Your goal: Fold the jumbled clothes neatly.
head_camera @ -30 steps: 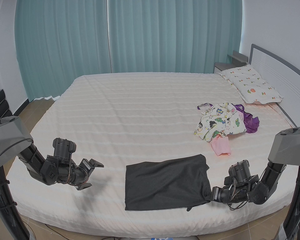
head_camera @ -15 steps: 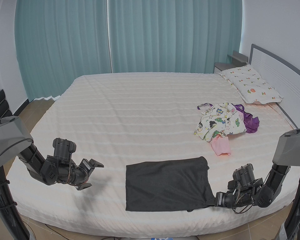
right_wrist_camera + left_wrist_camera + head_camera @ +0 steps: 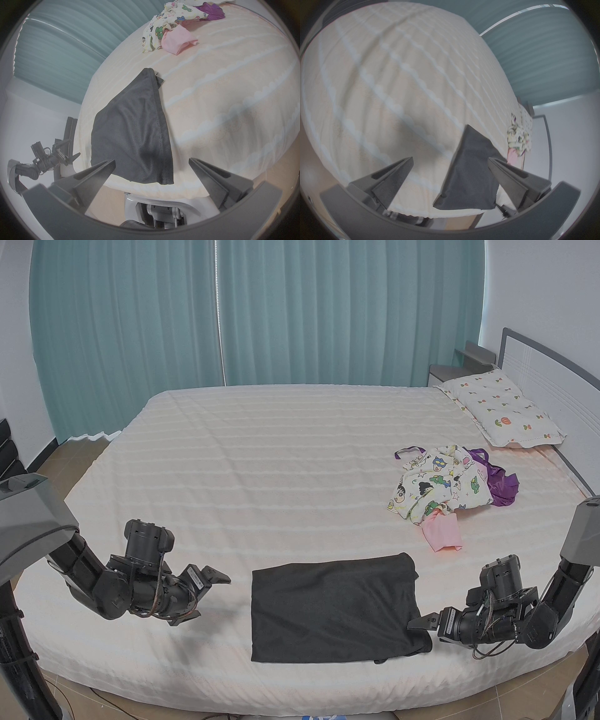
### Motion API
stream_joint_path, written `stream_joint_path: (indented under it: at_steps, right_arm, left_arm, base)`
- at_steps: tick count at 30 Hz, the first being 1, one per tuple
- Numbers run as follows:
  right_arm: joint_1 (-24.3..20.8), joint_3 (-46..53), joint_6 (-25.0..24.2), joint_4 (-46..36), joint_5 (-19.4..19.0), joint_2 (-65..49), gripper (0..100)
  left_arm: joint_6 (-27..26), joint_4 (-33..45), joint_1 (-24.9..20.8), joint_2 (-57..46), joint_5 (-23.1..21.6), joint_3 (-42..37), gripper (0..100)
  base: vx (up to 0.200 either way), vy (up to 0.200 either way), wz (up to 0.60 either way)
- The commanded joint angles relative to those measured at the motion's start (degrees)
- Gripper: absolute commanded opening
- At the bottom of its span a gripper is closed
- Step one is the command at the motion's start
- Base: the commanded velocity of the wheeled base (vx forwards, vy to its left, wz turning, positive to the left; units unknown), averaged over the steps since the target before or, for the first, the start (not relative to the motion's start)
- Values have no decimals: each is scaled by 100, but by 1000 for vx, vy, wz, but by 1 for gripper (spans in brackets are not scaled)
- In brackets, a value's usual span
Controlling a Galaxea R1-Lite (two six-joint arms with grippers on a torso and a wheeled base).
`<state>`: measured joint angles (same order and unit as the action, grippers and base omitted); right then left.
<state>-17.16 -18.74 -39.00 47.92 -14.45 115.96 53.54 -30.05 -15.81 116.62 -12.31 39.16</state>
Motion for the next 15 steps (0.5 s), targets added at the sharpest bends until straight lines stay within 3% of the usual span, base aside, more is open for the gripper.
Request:
stream_joint_path:
  at_steps: [1,6,15]
  right_arm:
    - [47,63,-64,7,-67,32,100]
    - [11,213,-73,200,-58,-3,100]
    - [3,459,-82,930,-50,190,100]
  left_arm:
    - [-793,17,-344,28,133,154,100]
    - [-1601,-1,-423,520,159,479,100]
    - [-1944,-10,-669,1056,45,997,100]
  base:
    - [0,0,0]
    - [0,0,0]
    - [0,0,0]
